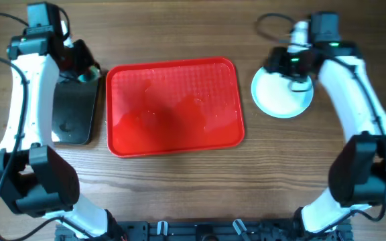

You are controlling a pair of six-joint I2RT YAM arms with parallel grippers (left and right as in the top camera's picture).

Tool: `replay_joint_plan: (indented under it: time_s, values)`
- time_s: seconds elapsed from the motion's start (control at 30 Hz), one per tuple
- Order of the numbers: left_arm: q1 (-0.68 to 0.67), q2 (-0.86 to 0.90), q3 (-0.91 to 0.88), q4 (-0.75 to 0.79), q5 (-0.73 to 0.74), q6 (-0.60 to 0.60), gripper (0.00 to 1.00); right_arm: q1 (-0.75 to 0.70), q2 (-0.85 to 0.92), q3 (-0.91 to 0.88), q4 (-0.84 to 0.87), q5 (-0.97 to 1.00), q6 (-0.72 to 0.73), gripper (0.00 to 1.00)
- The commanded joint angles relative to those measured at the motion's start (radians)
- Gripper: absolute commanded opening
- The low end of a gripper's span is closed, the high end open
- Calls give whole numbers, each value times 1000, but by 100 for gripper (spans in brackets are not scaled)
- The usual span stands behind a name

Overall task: Clean dirty plates on tray and stack at the side
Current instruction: 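Lift the last plate with right gripper and stack it on the pile, then place the green sponge on the black tray with left gripper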

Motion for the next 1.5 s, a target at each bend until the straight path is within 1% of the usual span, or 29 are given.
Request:
replay_joint_plan:
  time_s: [0.0,0.07,0.17,0.37,0.4,0.5,0.53,0.63,0.77,0.9,0.97,1.03,1.07,1.1,1.17,1.2,1.23,1.27,1.33,1.37,1.4,1.47]
  values:
    - [41,47,5,-16,-76,152,4,151,25,12,23,61,-32,67]
    - [58,61,5,-21,-77,178,4,203,65,12,14,140,-6,67]
    - [93,85,5,-22,-84,220,4,213,126,12,12,145,-11,67]
    - [154,151,0,-23,-86,238,4,213,223,12,19,131,-106,65]
    - [156,157,-1,-23,-87,244,4,213,227,12,23,131,-115,64]
    - [156,164,-1,-19,-86,245,4,213,239,12,45,131,-138,52]
    - [156,164,-2,-12,-86,245,4,213,247,12,53,131,-138,50]
    - [156,168,-2,23,-86,245,4,213,286,12,75,131,-140,49]
    - [156,168,-9,28,-86,246,4,213,311,12,97,142,-137,48]
    - [156,168,-68,82,-86,246,4,213,312,12,105,142,-137,48]
    - [156,168,-116,133,-85,245,4,213,313,12,107,142,-137,41]
    - [156,168,-158,166,-80,245,5,213,313,12,107,142,-137,40]
    - [156,168,-174,175,-79,245,9,213,313,12,107,142,-138,40]
    - [156,168,-192,186,-79,245,17,213,313,12,107,141,-137,40]
    - [156,168,-210,193,-79,245,46,213,313,12,107,142,-137,36]
    - [156,168,-210,193,-79,244,58,213,313,12,107,142,-137,34]
    - [156,167,-208,193,-79,245,66,213,313,12,108,142,-137,29]
    - [156,166,-203,192,-79,244,72,212,313,12,109,142,-131,26]
    - [156,164,-182,182,-79,241,77,210,313,12,109,143,-110,20]
    - [156,161,-152,161,-79,240,81,207,313,12,109,143,-97,11]
    - [156,156,-126,136,-79,228,83,204,313,12,108,142,-79,5]
    - [156,148,-85,100,-79,183,85,199,313,12,104,144,-30,4]
